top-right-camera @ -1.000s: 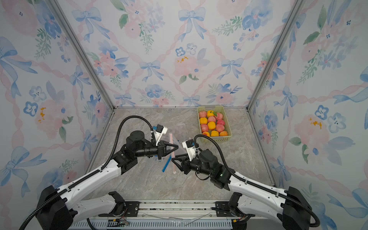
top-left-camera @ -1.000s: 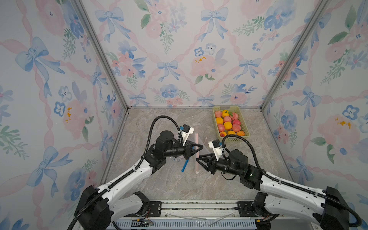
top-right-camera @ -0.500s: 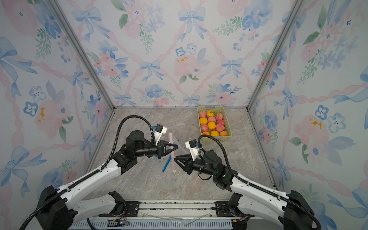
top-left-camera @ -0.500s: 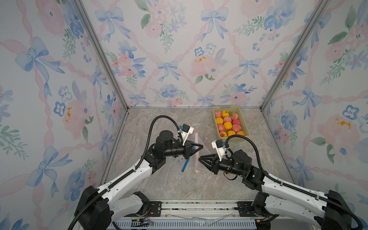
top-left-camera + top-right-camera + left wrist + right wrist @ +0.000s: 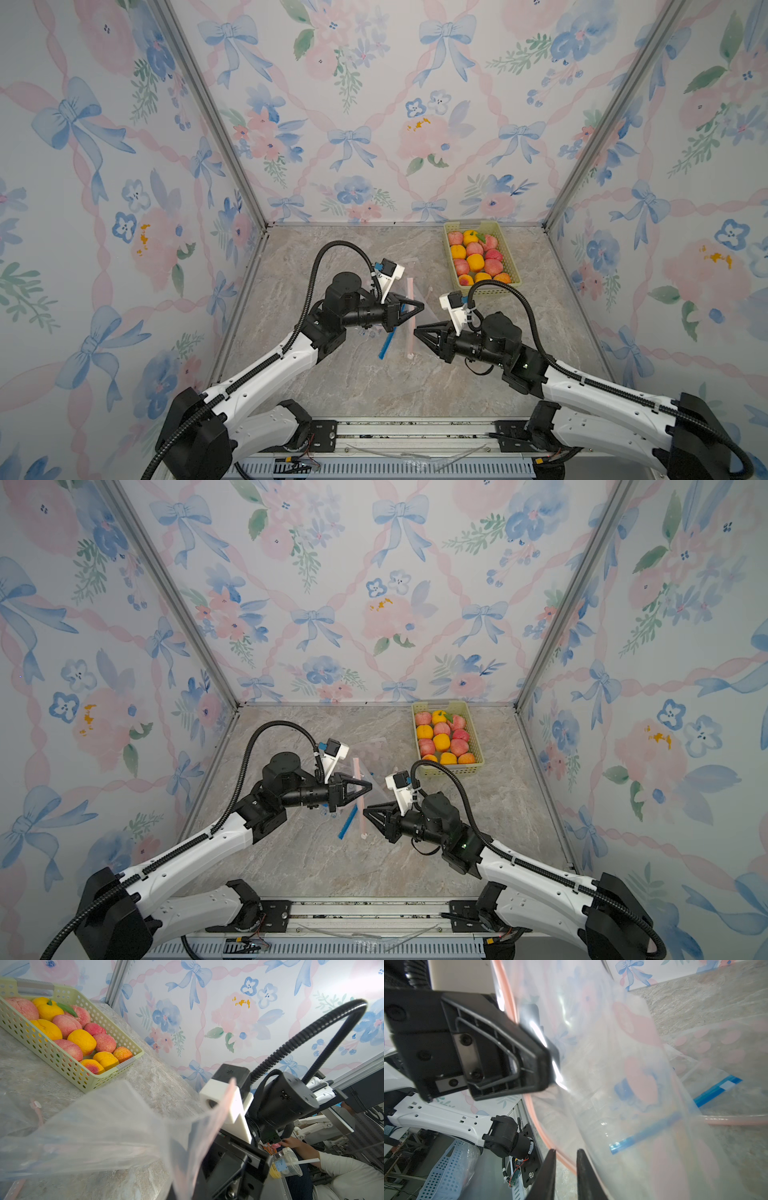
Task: Place the peach in a zip-top bag and seal the zipper
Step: Open the zipper of the food storage bag at the center of the board.
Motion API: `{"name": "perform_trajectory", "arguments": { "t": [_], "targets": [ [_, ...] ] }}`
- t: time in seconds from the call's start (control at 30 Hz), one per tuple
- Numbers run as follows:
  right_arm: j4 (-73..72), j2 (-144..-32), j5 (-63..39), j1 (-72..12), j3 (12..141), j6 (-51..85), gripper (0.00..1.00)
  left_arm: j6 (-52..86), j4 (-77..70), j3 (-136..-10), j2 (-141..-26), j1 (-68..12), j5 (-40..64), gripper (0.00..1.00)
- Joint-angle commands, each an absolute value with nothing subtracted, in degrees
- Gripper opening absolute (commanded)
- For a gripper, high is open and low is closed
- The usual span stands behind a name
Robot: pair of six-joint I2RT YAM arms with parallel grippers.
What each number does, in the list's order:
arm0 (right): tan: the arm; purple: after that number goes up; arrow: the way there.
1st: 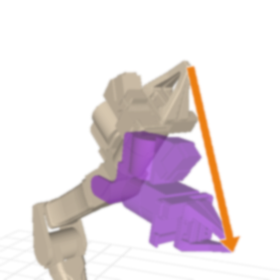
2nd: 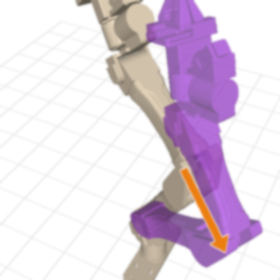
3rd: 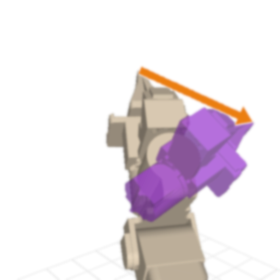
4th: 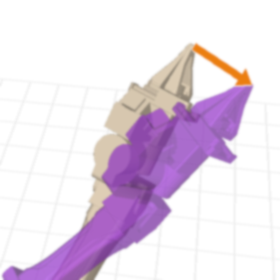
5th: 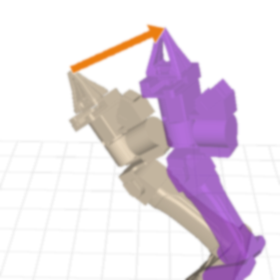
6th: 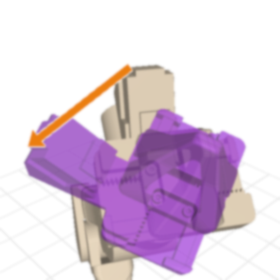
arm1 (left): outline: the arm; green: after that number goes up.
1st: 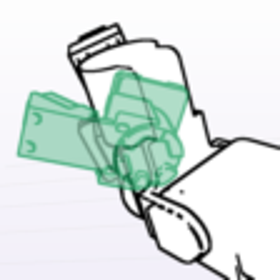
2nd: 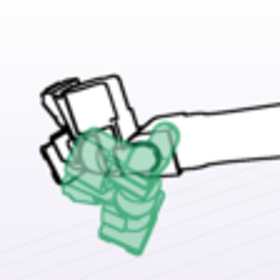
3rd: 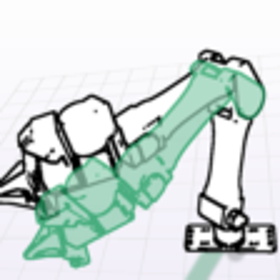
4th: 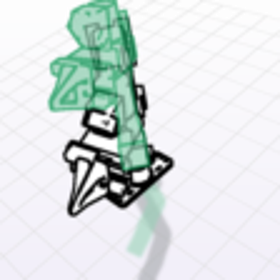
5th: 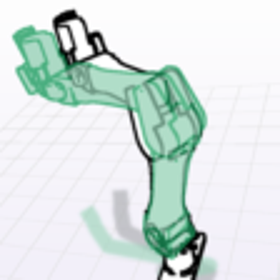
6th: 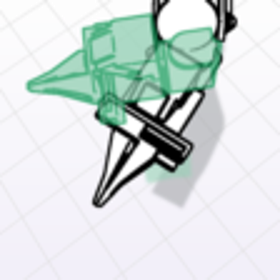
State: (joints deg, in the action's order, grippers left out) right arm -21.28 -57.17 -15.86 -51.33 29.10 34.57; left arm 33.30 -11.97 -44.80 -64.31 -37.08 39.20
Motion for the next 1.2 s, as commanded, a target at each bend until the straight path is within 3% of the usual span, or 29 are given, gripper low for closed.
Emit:
{"name": "perform_trajectory", "arguments": {
  "t": [0.0, 0.9, 1.17],
  "targets": [
    [-23.1, -57.4, -15.0, -50.7, 30.1, 34.6, 0.19, 34.1, -13.2, -44.6, -63.7, -36.7, 41.0, 0.00],
    [-24.0, -60.4, -14.2, -51.0, 32.9, 33.2, 0.19, 40.8, -15.5, -44.6, -67.4, -36.8, 40.5, 0.00],
    [-24.3, -62.8, -13.5, -51.0, 35.4, 32.2, 0.13, 42.7, -15.7, -43.9, -67.1, -36.7, 40.7, 0.00]
  ]
}}
